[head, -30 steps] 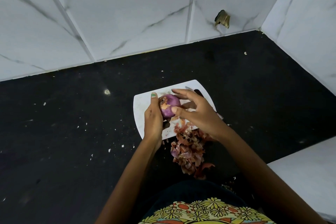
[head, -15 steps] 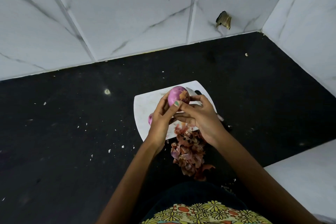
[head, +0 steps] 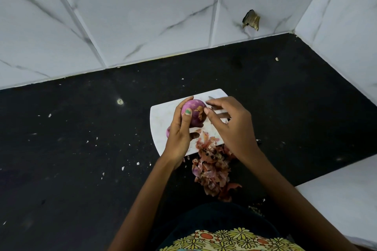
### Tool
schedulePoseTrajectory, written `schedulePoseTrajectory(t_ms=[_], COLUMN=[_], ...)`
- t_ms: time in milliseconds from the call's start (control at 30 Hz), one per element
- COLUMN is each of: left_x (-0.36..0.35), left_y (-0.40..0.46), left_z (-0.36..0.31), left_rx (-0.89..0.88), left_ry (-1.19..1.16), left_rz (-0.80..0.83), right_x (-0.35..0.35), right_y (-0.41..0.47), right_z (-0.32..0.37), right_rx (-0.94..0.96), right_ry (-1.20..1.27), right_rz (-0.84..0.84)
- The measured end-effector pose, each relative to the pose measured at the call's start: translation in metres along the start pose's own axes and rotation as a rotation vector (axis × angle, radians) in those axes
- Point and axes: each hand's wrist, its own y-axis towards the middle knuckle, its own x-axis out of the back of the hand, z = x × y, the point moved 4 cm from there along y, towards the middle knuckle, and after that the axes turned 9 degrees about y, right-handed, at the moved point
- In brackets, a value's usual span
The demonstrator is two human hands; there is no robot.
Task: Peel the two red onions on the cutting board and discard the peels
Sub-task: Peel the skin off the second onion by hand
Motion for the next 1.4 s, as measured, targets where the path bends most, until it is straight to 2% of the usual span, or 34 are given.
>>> schedulePoseTrajectory(t_ms=[100, 233, 500, 733, 867, 1100, 1233, 1400], left_x=[-0.002, -0.001, 0.001, -0.001, -0.003, -0.006, -0.008, -0.007], left_y=[0.0, -0.001, -0.002, -0.002, -0.004, -0.003, -0.006, -0.005], left_z=[-0.002, -0.006, -0.004, -0.007, -0.005, 0.001, 0.0, -0.002], left_rx=[0.007, -0.012, -0.024, -0.062, -0.077, 0.133, 0.111, 0.013], left_ry=[0.006, 0.054, 0.131, 0.159, 0.136, -0.07, -0.065, 0.036], left_rz=[0.025, 0.018, 0.013, 0.024, 0.045, -0.045, -0.068, -0.103], right_x=[-0.004, -0.007, -0.007, -0.006, -0.005, -0.006, -0.01, -0.014], right_y=[0.002, 0.002, 0.005, 0.005, 0.008, 0.002, -0.004, -0.006], right_z=[0.005, 0.009, 0.01, 0.003, -0.001, 0.003, 0.003, 0.003], right_rx=[0.131, 0.204, 0.217, 0.093, 0.077, 0.035, 0.088, 0.096], right_ry=[-0.075, -0.137, -0.181, -0.103, -0.109, 0.027, -0.009, -0.066], right_rz=[0.039, 0.057, 0.163, 0.172, 0.14, 0.116, 0.027, 0.007])
